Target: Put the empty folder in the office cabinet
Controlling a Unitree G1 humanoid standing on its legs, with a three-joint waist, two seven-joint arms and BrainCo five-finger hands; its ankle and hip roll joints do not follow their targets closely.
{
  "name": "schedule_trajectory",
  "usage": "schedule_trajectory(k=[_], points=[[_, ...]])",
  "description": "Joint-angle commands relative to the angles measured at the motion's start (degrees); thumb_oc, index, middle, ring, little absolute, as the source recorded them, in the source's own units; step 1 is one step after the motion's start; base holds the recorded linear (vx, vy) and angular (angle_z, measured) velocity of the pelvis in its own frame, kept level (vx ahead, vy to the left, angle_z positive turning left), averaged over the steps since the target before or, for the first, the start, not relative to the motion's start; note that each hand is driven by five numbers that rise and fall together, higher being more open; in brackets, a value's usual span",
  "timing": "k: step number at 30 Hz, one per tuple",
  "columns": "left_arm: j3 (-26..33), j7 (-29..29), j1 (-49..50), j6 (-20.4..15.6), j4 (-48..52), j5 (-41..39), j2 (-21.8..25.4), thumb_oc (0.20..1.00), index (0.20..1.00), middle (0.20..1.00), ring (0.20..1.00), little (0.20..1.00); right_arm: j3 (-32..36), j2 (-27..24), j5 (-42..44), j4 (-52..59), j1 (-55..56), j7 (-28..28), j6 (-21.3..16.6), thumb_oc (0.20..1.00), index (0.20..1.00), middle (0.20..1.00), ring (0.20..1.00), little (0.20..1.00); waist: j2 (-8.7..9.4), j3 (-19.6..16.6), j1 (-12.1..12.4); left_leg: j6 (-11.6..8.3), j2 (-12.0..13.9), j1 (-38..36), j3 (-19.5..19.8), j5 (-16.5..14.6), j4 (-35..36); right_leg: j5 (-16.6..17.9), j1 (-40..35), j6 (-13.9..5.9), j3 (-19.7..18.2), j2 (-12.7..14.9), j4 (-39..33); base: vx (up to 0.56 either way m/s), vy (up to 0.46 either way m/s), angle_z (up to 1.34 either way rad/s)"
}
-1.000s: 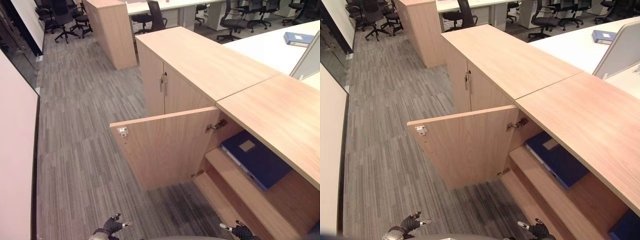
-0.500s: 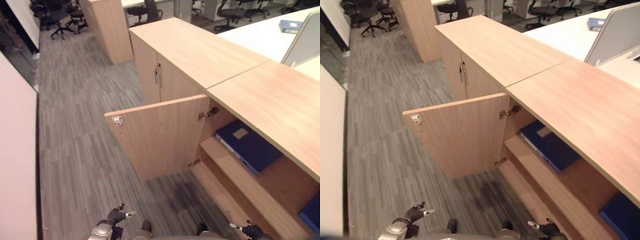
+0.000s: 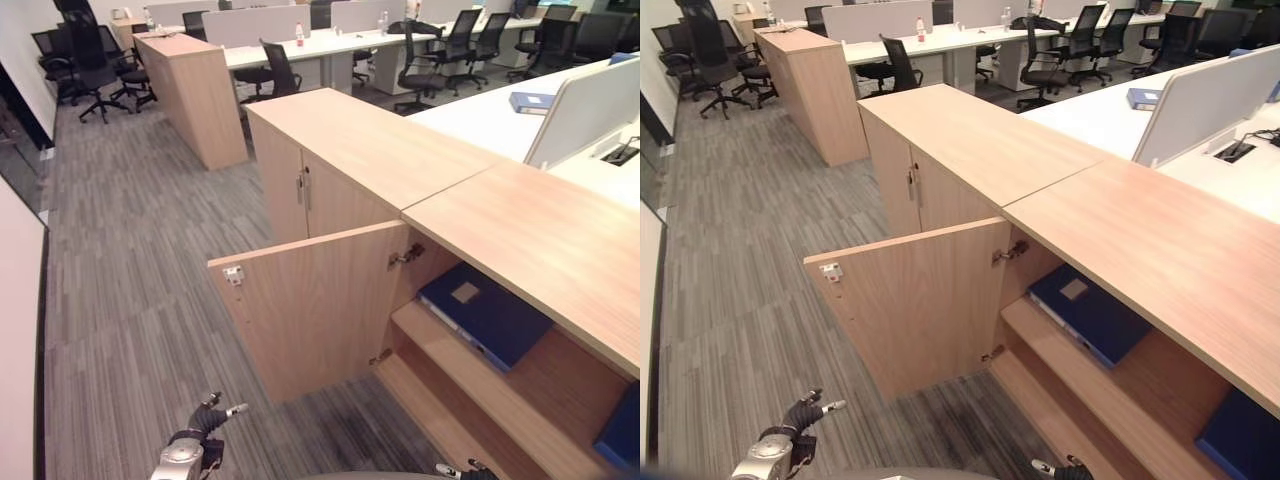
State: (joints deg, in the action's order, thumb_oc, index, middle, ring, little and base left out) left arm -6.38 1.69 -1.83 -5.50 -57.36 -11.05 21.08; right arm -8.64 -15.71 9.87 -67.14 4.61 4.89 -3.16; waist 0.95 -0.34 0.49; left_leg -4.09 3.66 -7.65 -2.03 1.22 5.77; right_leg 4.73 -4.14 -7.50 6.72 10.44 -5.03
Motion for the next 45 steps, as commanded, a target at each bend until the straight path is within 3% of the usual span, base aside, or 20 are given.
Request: schedule_trajectory(k=[1, 11, 19, 25, 37, 45], points=[[2.6, 1.3, -7.6, -3.9, 0.1, -3.6, 5.1, 1.000, 1.000, 1.000, 1.000, 1.000, -1.6, -2.1, -1.5, 1.3, -2.5, -0.5, -1.2, 1.000, 1.000, 1.000, 1.000, 1.000, 0.11, 2.3, 0.4, -0.02, 0.4, 0.3, -0.9, -3.5, -0.8, -3.2, -0.8, -4.42, 1.1, 1.7, 3.4, 0.02, 0.064, -0.12], [3.8, 1.9, -18.5, -4.5, -1.2, -5.8, 14.9, 1.000, 1.000, 1.000, 1.000, 1.000, -2.5, -2.2, -0.8, 3.2, -1.4, -1.5, -1.7, 1.000, 1.000, 1.000, 1.000, 1.000, 1.13, 2.4, -1.8, 0.68, -0.3, -0.4, -2.3, -4.4, -0.8, -2.6, 0.7, -5.70, -0.8, 2.9, 5.3, 0.02, 0.047, -0.11], [2.0, 0.0, -23.3, -4.8, -1.1, -6.9, 18.1, 1.000, 1.000, 1.000, 1.000, 1.000, -2.6, -2.7, -1.1, 3.7, -2.0, -2.3, -1.6, 1.000, 1.000, 1.000, 1.000, 1.000, 1.95, 3.1, -3.0, 1.32, -0.8, -1.2, -4.6, -5.2, -0.8, -1.3, 2.5, -6.95, -2.3, 3.5, 6.5, 0.00, 0.039, -0.14], [-0.2, -0.7, -24.8, -5.0, 1.5, -6.9, 16.4, 1.000, 1.000, 1.000, 1.000, 1.000, -2.3, -2.5, -1.0, 3.1, -2.2, -2.5, -1.4, 1.000, 1.000, 1.000, 1.000, 1.000, 2.33, 3.7, -3.4, 1.65, -1.1, -1.7, -5.4, -5.6, -0.8, -1.1, 3.0, -7.32, -2.9, 3.7, 7.3, 0.00, 0.038, -0.16], [-10.0, -4.7, -22.9, -4.9, 10.9, -4.9, 5.6, 1.000, 1.000, 1.000, 1.000, 1.000, -1.6, -2.5, -2.6, 1.9, -2.6, -2.8, -0.5, 1.000, 1.000, 1.000, 1.000, 1.000, 2.62, 4.1, -4.1, 2.69, -2.3, -2.9, -5.7, -6.6, -0.8, -0.4, 2.9, -7.50, -2.6, 5.1, 8.1, 0.01, 0.025, 0.01], [-14.4, -8.5, -17.2, -4.6, 20.4, -4.6, 3.9, 1.000, 1.000, 1.000, 1.000, 1.000, -0.9, -1.9, -2.0, 2.2, -3.2, -2.7, -0.3, 1.000, 1.000, 1.000, 1.000, 1.000, 2.23, 4.7, -3.3, 3.01, -2.8, -2.4, -5.1, -6.5, -0.8, 0.1, 2.9, -7.50, -1.6, 5.8, 8.3, -0.01, 0.006, 0.04]])
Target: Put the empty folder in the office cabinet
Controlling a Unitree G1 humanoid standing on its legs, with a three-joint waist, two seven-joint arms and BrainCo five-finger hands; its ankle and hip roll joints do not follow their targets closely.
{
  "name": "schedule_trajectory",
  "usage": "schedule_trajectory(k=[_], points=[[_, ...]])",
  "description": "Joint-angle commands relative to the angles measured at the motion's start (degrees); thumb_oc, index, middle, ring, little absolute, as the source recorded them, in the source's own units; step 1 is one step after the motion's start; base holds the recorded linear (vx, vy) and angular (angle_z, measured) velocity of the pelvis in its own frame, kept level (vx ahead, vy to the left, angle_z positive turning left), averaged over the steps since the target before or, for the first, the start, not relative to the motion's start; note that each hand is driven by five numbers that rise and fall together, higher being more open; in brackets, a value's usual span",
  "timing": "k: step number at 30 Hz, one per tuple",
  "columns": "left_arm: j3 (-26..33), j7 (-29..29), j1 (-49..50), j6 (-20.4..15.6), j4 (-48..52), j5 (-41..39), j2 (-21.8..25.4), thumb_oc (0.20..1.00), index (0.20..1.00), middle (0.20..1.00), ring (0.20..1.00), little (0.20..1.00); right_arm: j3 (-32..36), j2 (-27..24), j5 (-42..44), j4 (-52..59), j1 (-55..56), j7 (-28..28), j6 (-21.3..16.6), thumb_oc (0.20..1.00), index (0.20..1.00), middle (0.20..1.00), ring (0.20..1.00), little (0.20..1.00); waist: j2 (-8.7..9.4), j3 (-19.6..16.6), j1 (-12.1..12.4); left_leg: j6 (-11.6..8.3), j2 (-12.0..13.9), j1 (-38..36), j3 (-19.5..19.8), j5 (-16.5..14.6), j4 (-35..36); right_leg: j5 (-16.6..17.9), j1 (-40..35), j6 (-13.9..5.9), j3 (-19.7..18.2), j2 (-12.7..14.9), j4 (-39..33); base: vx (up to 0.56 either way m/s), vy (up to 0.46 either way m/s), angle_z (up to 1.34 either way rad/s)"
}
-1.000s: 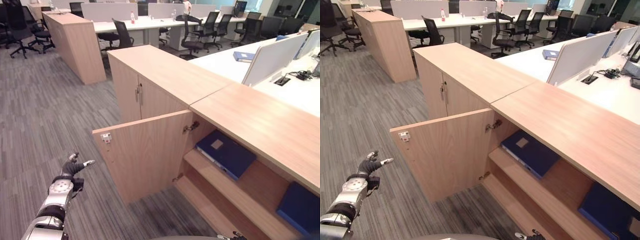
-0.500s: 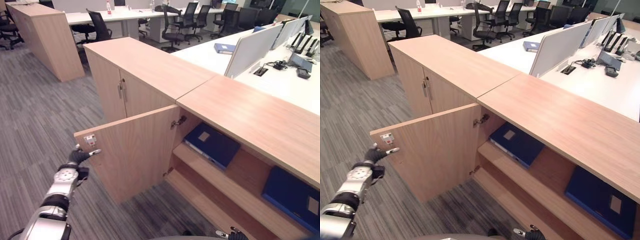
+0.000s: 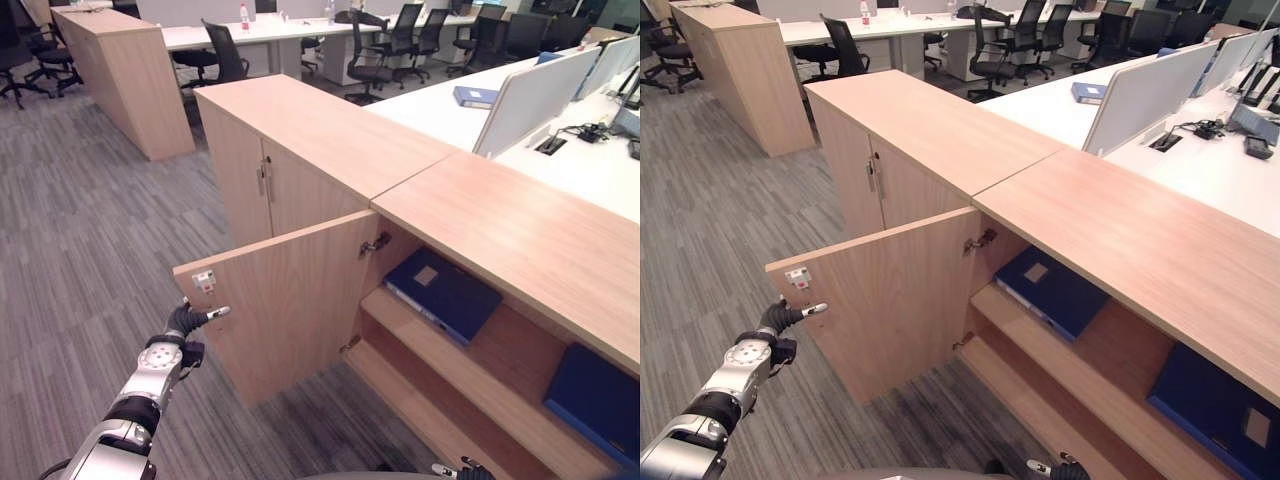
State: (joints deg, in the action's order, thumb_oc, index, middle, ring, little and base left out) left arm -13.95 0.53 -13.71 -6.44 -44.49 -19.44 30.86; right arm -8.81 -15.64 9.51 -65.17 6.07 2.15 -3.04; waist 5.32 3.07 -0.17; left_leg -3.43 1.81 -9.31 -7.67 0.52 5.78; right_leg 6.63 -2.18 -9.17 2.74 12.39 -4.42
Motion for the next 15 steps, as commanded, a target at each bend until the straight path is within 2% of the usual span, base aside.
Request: schedule_trajectory(k=[1, 4, 5, 6, 7, 8, 9, 10, 11, 12, 15], points=[[-7.9, -8.4, -3.9, -3.6, 8.8, 4.9, -5.3, 1.000, 1.000, 1.000, 1.000, 1.000, -0.4, -1.9, -1.4, 0.3, -4.8, 0.0, -0.4, 1.000, 1.000, 1.000, 1.000, 1.000, -2.21, 1.4, -2.5, 2.38, -1.0, -0.6, 0.6, -5.8, -0.8, -1.4, 1.0, -5.83, 2.4, 4.0, 7.6, 0.00, 0.000, 0.00], [-10.8, -13.0, 4.6, -3.3, 15.3, 7.7, -2.8, 1.000, 1.000, 1.000, 1.000, 1.000, 0.8, -2.3, -1.5, 0.9, -5.5, -0.5, -0.5, 1.000, 1.000, 1.000, 1.000, 1.000, -3.35, 2.6, -1.7, 2.50, -1.5, 0.7, -0.1, -5.4, -0.8, 0.0, 2.1, -5.83, 3.3, 4.8, 6.4, -0.08, 0.010, 0.00], [-11.5, -14.9, 7.3, -3.0, 19.3, 7.7, -0.8, 1.000, 1.000, 1.000, 1.000, 1.000, 0.7, -2.5, -1.9, 1.4, -5.7, -0.8, -0.5, 1.000, 1.000, 1.000, 1.000, 1.000, -3.88, 3.5, -1.2, 2.47, -1.4, 1.4, -0.6, -4.9, -0.8, 1.7, 3.4, -5.83, 3.9, 5.2, 7.0, -0.21, -0.055, -0.03], [-11.7, -15.8, 8.6, -2.9, 21.1, 7.6, 0.4, 1.000, 1.000, 1.000, 1.000, 1.000, 0.5, -2.6, -2.3, 1.4, -6.2, -0.8, -0.4, 1.000, 1.000, 1.000, 1.000, 1.000, -4.33, 4.2, -0.5, 2.44, -0.9, 1.8, -1.4, -4.6, -0.9, 2.7, 4.4, -5.83, 5.6, 5.9, 8.2, -0.15, -0.066, -0.04], [-11.6, -15.8, 8.7, -2.9, 21.2, 7.6, 0.5, 1.000, 1.000, 1.000, 1.000, 1.000, 0.4, -2.6, -2.3, 1.4, -6.3, -0.8, -0.4, 1.000, 1.000, 1.000, 1.000, 1.000, -4.32, 4.1, -0.4, 2.43, -0.9, 1.9, -1.5, -4.6, -0.9, 2.7, 4.6, -5.83, 5.5, 5.8, 8.4, -0.14, -0.063, -0.10], [-11.6, -16.7, 9.8, -2.7, 23.3, 7.2, 1.8, 1.000, 1.000, 1.000, 1.000, 1.000, 0.3, -2.7, -2.5, 1.8, -6.9, -0.8, -0.3, 1.000, 1.000, 1.000, 1.000, 1.000, -4.96, 4.6, 0.4, 2.36, -0.3, 2.5, -2.4, -4.3, -1.1, 2.8, 4.9, -5.83, 8.7, 7.1, 9.6, -0.16, -0.022, -0.42], [-11.8, -18.1, 11.5, -2.8, 26.1, 7.5, 4.1, 1.000, 1.000, 1.000, 1.000, 1.000, -0.7, -2.7, -2.9, 2.5, -7.8, -1.0, -0.6, 1.000, 1.000, 1.000, 1.000, 1.000, -6.09, 4.7, 1.7, 2.32, 0.6, 3.4, -4.7, -3.6, -1.3, 1.4, 4.2, -5.53, 15.3, 9.2, 12.0, -0.21, -0.030, -0.59], [-11.9, -18.9, 12.2, -2.9, 27.5, 7.6, 5.3, 1.000, 1.000, 1.000, 1.000, 1.000, -1.0, -2.6, -3.1, 2.4, -8.2, -1.1, -0.8, 1.000, 1.000, 1.000, 1.000, 1.000, -6.38, 4.4, 2.2, 2.34, 0.8, 3.8, -5.7, -3.3, -1.3, 0.8, 3.7, -5.18, 17.7, 9.8, 13.4, -0.19, -0.011, -0.96], [-11.9, -19.5, 12.9, -2.9, 28.4, 7.7, 6.4, 1.000, 1.000, 1.000, 1.000, 1.000, -1.4, -2.5, -3.4, 2.1, -8.6, -1.1, -0.9, 1.000, 1.000, 1.000, 1.000, 1.000, -6.53, 4.1, 2.6, 2.37, 1.0, 4.2, -6.6, -2.9, -1.4, 0.3, 3.3, -5.05, 19.5, 10.3, 14.7, -0.09, -0.016, -0.95], [-11.9, -19.5, 13.0, -2.9, 28.5, 7.6, 6.5, 1.000, 1.000, 1.000, 1.000, 1.000, -1.4, -2.5, -3.4, 2.0, -8.6, -1.1, -1.0, 1.000, 1.000, 1.000, 1.000, 1.000, -6.46, 4.1, 2.6, 2.35, 1.0, 4.3, -6.6, -2.9, -1.4, 0.2, 3.4, -5.04, 19.5, 10.3, 14.9, -0.07, -0.012, -0.99], [-10.9, -20.6, 15.2, -2.9, 32.1, 7.5, 9.6, 1.000, 1.000, 1.000, 1.000, 1.000, -2.7, -2.5, -4.3, 1.6, -10.0, -1.2, -1.2, 1.000, 1.000, 1.000, 1.000, 1.000, -7.28, 3.4, 4.4, 2.45, 1.6, 5.1, -10.2, -2.1, -1.7, -1.2, 2.5, -4.90, 24.3, 11.4, 19.2, -0.06, -0.035, -0.62]])
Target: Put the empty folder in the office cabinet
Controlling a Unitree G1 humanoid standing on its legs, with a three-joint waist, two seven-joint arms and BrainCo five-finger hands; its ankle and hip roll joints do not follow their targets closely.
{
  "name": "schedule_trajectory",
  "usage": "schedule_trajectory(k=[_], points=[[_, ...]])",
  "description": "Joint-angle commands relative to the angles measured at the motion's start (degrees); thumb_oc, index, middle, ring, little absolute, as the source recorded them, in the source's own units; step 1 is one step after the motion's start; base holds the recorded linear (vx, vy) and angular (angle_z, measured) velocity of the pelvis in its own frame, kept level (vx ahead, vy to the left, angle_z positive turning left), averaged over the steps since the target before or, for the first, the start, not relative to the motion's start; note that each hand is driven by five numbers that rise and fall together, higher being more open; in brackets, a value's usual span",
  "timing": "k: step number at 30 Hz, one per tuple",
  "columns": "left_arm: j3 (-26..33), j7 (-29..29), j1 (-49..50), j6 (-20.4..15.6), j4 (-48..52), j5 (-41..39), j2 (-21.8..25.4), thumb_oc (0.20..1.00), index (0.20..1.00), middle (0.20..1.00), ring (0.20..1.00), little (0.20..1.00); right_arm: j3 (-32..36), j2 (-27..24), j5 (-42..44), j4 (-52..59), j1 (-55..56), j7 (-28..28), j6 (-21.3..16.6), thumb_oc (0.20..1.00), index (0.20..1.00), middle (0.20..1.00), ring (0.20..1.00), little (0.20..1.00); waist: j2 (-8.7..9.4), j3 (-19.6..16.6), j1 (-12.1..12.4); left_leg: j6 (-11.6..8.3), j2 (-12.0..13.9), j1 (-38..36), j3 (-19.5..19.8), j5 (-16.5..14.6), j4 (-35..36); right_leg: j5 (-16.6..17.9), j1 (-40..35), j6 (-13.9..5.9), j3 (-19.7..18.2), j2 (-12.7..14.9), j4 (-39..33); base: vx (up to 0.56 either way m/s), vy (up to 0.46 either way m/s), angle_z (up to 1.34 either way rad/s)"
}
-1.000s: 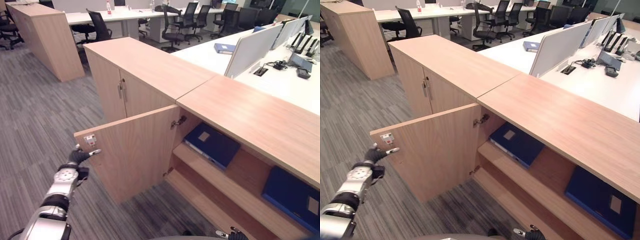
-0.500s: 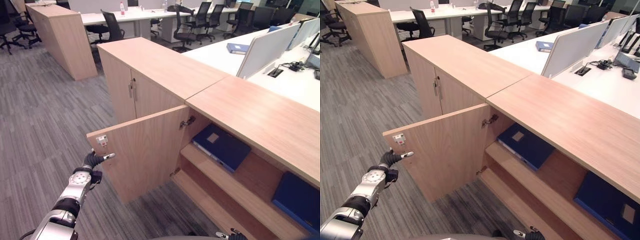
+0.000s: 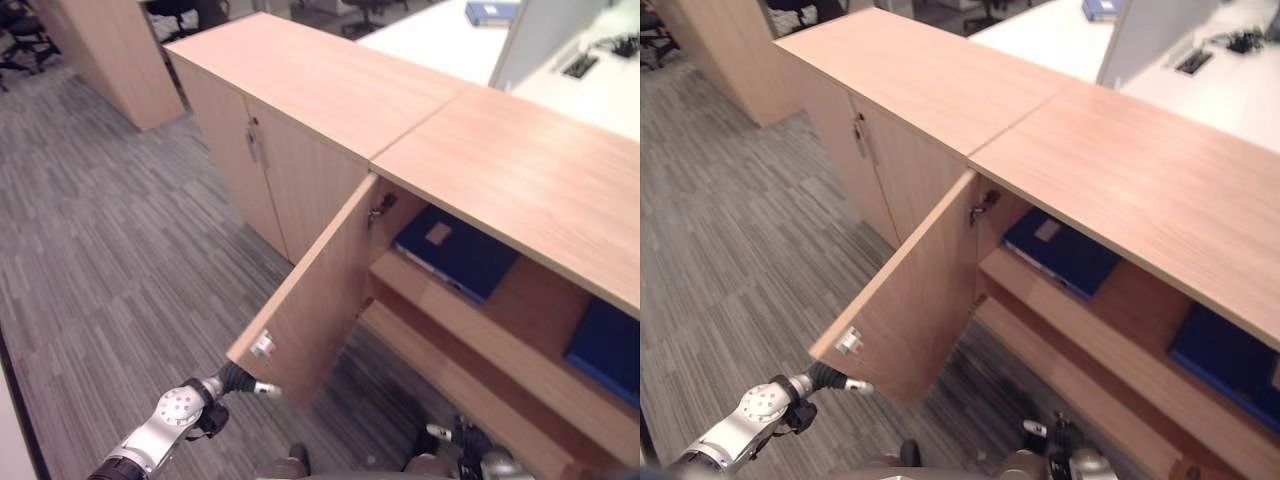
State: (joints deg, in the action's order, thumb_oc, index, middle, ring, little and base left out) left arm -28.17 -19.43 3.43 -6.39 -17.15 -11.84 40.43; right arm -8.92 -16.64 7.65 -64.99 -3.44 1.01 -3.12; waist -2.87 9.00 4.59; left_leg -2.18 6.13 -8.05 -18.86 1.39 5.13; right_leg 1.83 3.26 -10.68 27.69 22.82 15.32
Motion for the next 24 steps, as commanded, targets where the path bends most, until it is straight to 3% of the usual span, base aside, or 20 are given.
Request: schedule_trajectory(k=[1, 3, 8, 11, 14, 16, 20, 24], points=[[3.2, -1.0, -1.7, -3.0, 5.4, 0.4, 0.8, 1.000, 1.000, 1.000, 1.000, 1.000, -3.1, -1.3, -2.6, 1.2, -1.0, 0.0, -1.2, 1.000, 1.000, 1.000, 1.000, 1.000, 0.87, -2.8, 0.2, 1.12, -2.7, 4.2, -0.2, -2.8, -1.1, 3.8, -3.7, -3.46, 1.2, 1.3, -1.0, -0.03, -0.092, -0.64], [3.2, -1.7, -0.8, -3.3, 7.1, 0.1, 2.0, 1.000, 1.000, 1.000, 1.000, 1.000, -3.5, -1.1, -2.8, 0.8, -1.2, 0.1, -1.3, 1.000, 1.000, 1.000, 1.000, 1.000, 0.81, -3.6, 0.7, 0.70, -2.6, 4.1, -1.2, -2.5, -1.1, 3.0, -5.1, -3.30, 2.2, 0.9, -3.8, 0.02, -0.178, -0.75], [3.5, -1.0, -0.2, -2.6, 4.1, -1.9, -1.7, 1.000, 1.000, 1.000, 1.000, 1.000, -4.7, -1.3, -3.4, 0.3, -1.0, -0.1, -0.9, 1.000, 1.000, 1.000, 1.000, 1.000, -1.28, -4.8, -0.5, -1.37, -0.8, 4.3, -2.2, -0.5, -0.9, 1.9, -7.4, -2.85, -0.7, -2.5, -11.8, 0.01, -0.160, -0.43], [2.3, 0.1, -1.9, -2.5, 3.2, -1.1, -5.0, 1.000, 1.000, 1.000, 1.000, 1.000, -4.8, -2.5, -3.9, 0.5, -0.5, 0.0, -0.9, 1.000, 1.000, 1.000, 1.000, 1.000, -3.42, -5.3, -2.5, -2.72, 0.3, 4.4, -2.8, 0.8, -0.8, 0.9, -8.8, -2.03, -1.9, -4.6, -15.4, 0.03, -0.130, -0.22], [1.5, 0.6, -3.2, -2.4, 2.3, -0.8, -7.3, 1.000, 1.000, 1.000, 1.000, 1.000, -4.6, -3.2, -3.7, 0.6, 0.0, 0.0, -0.9, 1.000, 1.000, 1.000, 1.000, 1.000, -4.43, -5.1, -3.8, -3.48, 1.3, 4.0, -3.3, 1.5, -0.8, 0.3, -9.4, -1.36, -2.9, -6.0, -16.8, 0.02, -0.101, -0.18], [0.7, 1.9, -5.0, -2.0, 0.4, -0.8, -11.5, 1.000, 1.000, 1.000, 1.000, 1.000, -4.3, -3.9, -3.9, 0.1, 1.2, 0.2, -0.8, 1.000, 1.000, 1.000, 1.000, 1.000, -5.42, -4.9, -6.1, -4.46, 2.7, 3.3, -3.9, 2.3, -1.0, -0.7, -10.1, -0.41, -4.7, -8.0, -18.6, 0.01, -0.149, -0.21], [0.3, 4.6, -7.9, -1.7, -3.4, -1.7, -16.9, 1.000, 1.000, 1.000, 1.000, 1.000, -4.8, -4.5, -4.1, -0.6, 1.4, 0.8, -0.8, 1.000, 1.000, 1.000, 1.000, 1.000, -5.63, -4.1, -8.4, -5.82, 4.9, 2.4, -6.0, 3.6, -2.3, -2.1, -9.9, 0.64, -7.5, -10.5, -19.5, 0.00, -0.192, -0.38], [0.8, 7.2, -10.7, -1.4, -7.3, -2.8, -20.7, 1.000, 1.000, 1.000, 1.000, 1.000, -5.7, -4.4, -4.0, -1.5, 1.6, 1.2, -0.6, 1.000, 1.000, 1.000, 1.000, 1.000, -4.34, -3.4, -10.2, -7.75, 9.4, 2.7, -9.8, 5.0, -7.3, -3.3, -9.5, 2.19, -10.2, -13.5, -19.8, -0.01, -0.196, -0.56]])
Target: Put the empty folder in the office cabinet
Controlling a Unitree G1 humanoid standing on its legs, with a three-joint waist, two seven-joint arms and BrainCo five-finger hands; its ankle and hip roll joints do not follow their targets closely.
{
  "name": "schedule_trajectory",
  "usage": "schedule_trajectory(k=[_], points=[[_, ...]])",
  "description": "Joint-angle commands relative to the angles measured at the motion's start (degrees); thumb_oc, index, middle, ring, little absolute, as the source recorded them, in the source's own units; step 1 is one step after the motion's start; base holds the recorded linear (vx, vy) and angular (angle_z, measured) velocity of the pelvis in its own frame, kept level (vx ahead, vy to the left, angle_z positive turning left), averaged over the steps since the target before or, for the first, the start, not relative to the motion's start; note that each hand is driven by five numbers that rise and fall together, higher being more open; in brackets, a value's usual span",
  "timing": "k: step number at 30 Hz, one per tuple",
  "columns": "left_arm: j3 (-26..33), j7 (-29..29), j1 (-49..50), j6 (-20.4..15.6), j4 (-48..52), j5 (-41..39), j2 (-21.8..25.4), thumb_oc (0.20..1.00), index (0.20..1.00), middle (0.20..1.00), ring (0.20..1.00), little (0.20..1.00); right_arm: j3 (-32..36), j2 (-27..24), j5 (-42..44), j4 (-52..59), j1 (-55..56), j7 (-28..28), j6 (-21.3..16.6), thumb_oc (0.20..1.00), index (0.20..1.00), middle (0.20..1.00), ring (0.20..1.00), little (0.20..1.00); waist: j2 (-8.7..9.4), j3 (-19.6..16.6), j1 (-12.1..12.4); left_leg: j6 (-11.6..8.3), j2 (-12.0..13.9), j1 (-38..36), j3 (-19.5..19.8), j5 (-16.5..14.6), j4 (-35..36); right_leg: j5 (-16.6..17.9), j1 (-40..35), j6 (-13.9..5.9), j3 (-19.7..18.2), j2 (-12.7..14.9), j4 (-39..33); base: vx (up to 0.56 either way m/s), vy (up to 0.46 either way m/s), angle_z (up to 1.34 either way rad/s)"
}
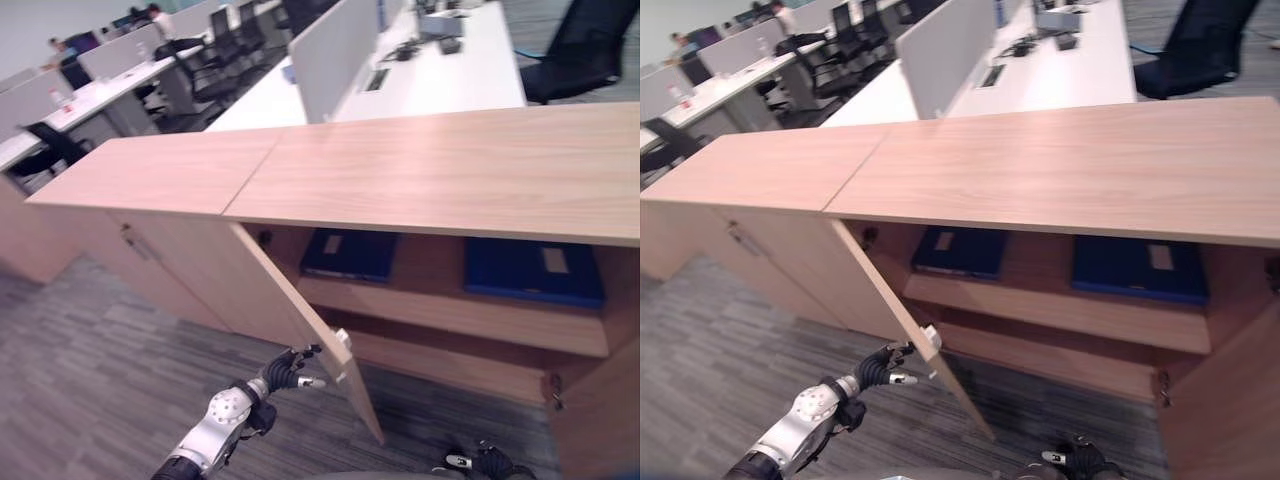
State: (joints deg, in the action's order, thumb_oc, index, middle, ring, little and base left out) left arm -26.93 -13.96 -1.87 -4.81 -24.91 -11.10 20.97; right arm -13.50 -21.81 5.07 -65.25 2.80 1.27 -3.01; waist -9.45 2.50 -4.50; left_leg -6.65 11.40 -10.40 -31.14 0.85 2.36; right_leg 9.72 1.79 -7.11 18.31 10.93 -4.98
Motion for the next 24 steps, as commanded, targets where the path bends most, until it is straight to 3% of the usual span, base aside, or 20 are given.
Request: schedule_trajectory(k=[1, 2, 3, 4, 6, 7, 8, 9, 10, 13, 15, 18, 24], points=[[-0.5, 1.7, -5.4, -3.0, 0.4, -3.5, -1.3, 1.000, 1.000, 1.000, 1.000, 1.000, -1.1, 0.7, -1.4, -1.3, -4.6, 0.9, -0.7, 1.000, 1.000, 1.000, 1.000, 1.000, 2.18, 3.2, -1.0, -3.36, 4.3, 5.0, 2.4, 5.5, -4.6, -11.2, -8.0, -1.32, -0.9, -1.7, 0.5, 0.00, -0.146, -0.31], [-0.3, 2.2, -6.2, -3.1, -0.5, -3.5, -1.7, 1.000, 1.000, 1.000, 1.000, 1.000, -1.4, 0.7, -1.4, -1.3, -4.7, 0.9, -0.7, 1.000, 1.000, 1.000, 1.000, 1.000, 2.50, 3.3, -1.4, -3.75, 5.5, 5.1, 1.5, 6.0, -6.1, -11.6, -8.0, -1.03, -1.1, -2.5, 0.5, 0.07, -0.220, -0.51], [0.8, 5.4, -9.1, -3.7, -5.5, -3.2, -3.1, 1.000, 1.000, 1.000, 1.000, 1.000, -2.9, 0.4, -1.6, -1.3, -5.6, 0.9, -0.5, 1.000, 1.000, 1.000, 1.000, 1.000, 3.73, 4.1, -1.6, -4.51, 7.2, 6.8, 5.3, 9.0, -12.3, -12.6, -8.1, 0.12, -4.4, -4.3, 0.6, 0.07, -0.218, -0.65], [0.8, 5.5, -9.3, -3.8, -5.7, -3.2, -3.1, 1.000, 1.000, 1.000, 1.000, 1.000, -2.9, 0.4, -1.6, -1.3, -5.6, 1.0, -0.5, 1.000, 1.000, 1.000, 1.000, 1.000, 3.70, 4.1, -1.6, -4.54, 7.2, 6.9, 5.4, 9.0, -12.4, -12.7, -8.1, 0.14, -4.4, -4.4, 0.6, 0.08, -0.169, -1.16], [1.7, 8.2, -12.1, -4.3, -9.6, -3.1, -3.8, 1.000, 1.000, 1.000, 1.000, 1.000, -3.0, 0.1, -1.3, -1.6, -5.6, 1.1, -0.4, 1.000, 1.000, 1.000, 1.000, 1.000, 4.75, 3.7, -0.9, -2.95, 3.9, 9.2, 12.0, 7.5, -11.7, -12.7, -8.0, 0.07, -6.4, -4.0, 0.3, 0.13, -0.019, -1.75], [3.2, 10.9, -15.6, -4.6, -14.4, -4.0, -4.3, 1.000, 1.000, 1.000, 1.000, 1.000, -2.6, -0.6, -0.8, -1.9, -5.2, 1.2, -0.5, 1.000, 1.000, 1.000, 1.000, 1.000, 5.74, 3.8, -0.5, -2.06, 0.4, 9.8, 18.0, 3.9, -8.4, -12.9, -8.6, -0.46, -8.8, -3.1, 0.4, 0.18, 0.022, -1.61], [3.2, 10.9, -15.7, -4.7, -14.5, -4.0, -4.3, 1.000, 1.000, 1.000, 1.000, 1.000, -2.5, -0.6, -0.8, -1.9, -5.3, 1.2, -0.5, 1.000, 1.000, 1.000, 1.000, 1.000, 5.74, 3.8, -0.5, -2.01, 0.4, 10.0, 17.9, 4.1, -8.3, -12.7, -8.5, -0.46, -8.8, -3.1, 0.4, 0.20, 0.044, -1.39], [3.9, 12.0, -17.3, -5.0, -16.7, -4.1, -3.8, 1.000, 1.000, 1.000, 1.000, 1.000, -2.5, -1.1, -0.7, -2.2, -5.6, 1.2, -0.5, 1.000, 1.000, 1.000, 1.000, 1.000, 6.04, 3.8, -0.2, -1.80, -0.9, 10.6, 20.8, 3.3, -6.8, -12.8, -8.7, -0.75, -9.9, -2.9, 0.5, 0.19, 0.021, -0.89], [5.5, 13.4, -20.0, -5.1, -20.1, -5.1, -3.0, 1.000, 1.000, 1.000, 1.000, 1.000, -2.4, -2.0, -0.7, -2.2, -6.2, 1.6, -0.7, 1.000, 1.000, 1.000, 1.000, 1.000, 6.39, 4.0, 0.4, -2.00, -2.4, 12.9, 26.3, 3.8, -4.7, -12.8, -9.1, -1.03, -12.5, -3.1, 0.6, 0.26, 0.018, -0.68], [8.6, 14.8, -23.1, -6.0, -23.6, -8.2, -0.9, 1.000, 1.000, 1.000, 1.000, 1.000, -2.6, -2.3, -0.5, -1.9, -7.2, 1.7, -1.1, 1.000, 1.000, 1.000, 1.000, 1.000, 6.82, 4.7, 1.1, -2.05, -4.8, 14.7, 32.8, 3.8, -4.0, -13.4, -9.7, -1.19, -16.5, -3.7, 1.0, 0.23, 0.037, -1.02], [10.8, 15.7, -24.8, -6.6, -25.5, -8.4, 1.3, 1.000, 1.000, 1.000, 1.000, 1.000, -3.1, -1.7, -0.8, -1.4, -7.2, 1.0, -1.5, 1.000, 1.000, 1.000, 1.000, 1.000, 6.51, 4.1, 1.0, -1.69, -4.5, 11.6, 32.2, 3.1, -0.9, -13.6, -9.6, -1.30, -19.5, -4.5, 1.1, 0.24, 0.132, -1.75], [14.1, 16.2, -25.2, -6.9, -28.0, -8.9, 5.5, 1.000, 1.000, 1.000, 1.000, 1.000, -3.5, 0.1, -0.9, -1.1, -7.7, 0.8, -1.6, 1.000, 1.000, 1.000, 1.000, 1.000, 7.66, 2.4, 1.0, -0.36, -4.7, 7.0, 28.0, 1.8, 1.2, -13.0, -9.4, -2.27, -23.0, -4.0, 1.8, 0.20, 0.197, -1.47], [14.6, 15.7, -19.7, -7.2, -26.0, -6.1, 4.5, 1.000, 1.000, 1.000, 1.000, 1.000, -2.1, 2.6, -0.3, -1.2, -5.8, 0.3, -1.4, 1.000, 1.000, 1.000, 1.000, 1.000, 8.94, 0.7, 1.1, 1.86, -6.7, 4.0, 24.7, -0.8, 2.1, -12.8, -8.1, -4.04, -24.1, -1.6, 4.3, 0.06, 0.153, -0.39]])
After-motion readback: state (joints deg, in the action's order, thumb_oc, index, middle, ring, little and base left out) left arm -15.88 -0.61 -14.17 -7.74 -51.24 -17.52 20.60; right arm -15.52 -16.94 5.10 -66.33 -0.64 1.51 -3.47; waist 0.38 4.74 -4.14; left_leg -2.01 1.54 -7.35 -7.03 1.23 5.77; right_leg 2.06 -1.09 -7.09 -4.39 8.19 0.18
